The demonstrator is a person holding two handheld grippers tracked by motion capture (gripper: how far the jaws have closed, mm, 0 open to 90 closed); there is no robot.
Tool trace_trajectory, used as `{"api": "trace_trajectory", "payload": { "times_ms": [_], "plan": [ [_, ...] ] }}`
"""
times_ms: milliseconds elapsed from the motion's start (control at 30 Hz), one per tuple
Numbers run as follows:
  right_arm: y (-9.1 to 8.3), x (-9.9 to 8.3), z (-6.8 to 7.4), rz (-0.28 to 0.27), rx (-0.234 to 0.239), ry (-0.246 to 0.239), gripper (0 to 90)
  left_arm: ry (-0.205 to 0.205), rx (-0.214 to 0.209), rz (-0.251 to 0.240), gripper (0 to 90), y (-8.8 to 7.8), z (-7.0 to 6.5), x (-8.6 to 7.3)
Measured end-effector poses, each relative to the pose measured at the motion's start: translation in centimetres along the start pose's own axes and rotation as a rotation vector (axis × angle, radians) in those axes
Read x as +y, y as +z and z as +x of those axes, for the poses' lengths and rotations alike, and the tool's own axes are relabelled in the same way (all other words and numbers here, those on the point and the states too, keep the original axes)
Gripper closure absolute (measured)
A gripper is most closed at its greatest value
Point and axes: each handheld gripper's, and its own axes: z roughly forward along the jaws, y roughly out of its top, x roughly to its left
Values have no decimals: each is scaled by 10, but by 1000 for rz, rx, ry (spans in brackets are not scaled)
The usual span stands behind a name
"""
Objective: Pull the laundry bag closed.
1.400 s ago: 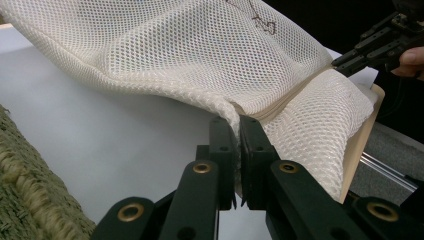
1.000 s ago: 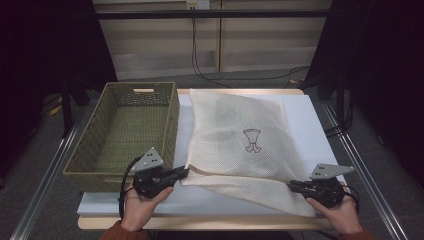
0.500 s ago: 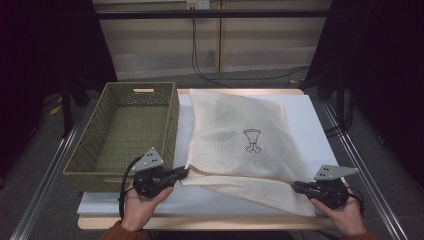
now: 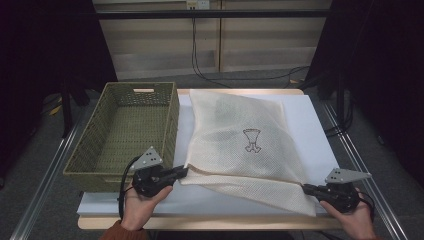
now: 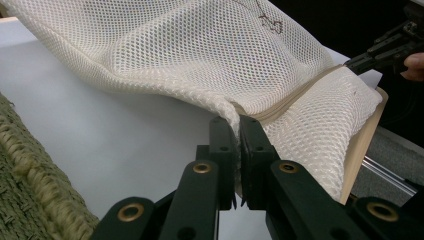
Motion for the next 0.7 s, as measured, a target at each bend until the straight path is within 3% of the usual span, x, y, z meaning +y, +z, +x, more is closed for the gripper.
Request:
{"api": "trace_trajectory", "payload": {
  "times_ms": [700],
  "plan": [
    [-1, -6, 3, 50, -65, -29, 879, -6, 20, 9, 864, -1, -1, 1]
  ]
}}
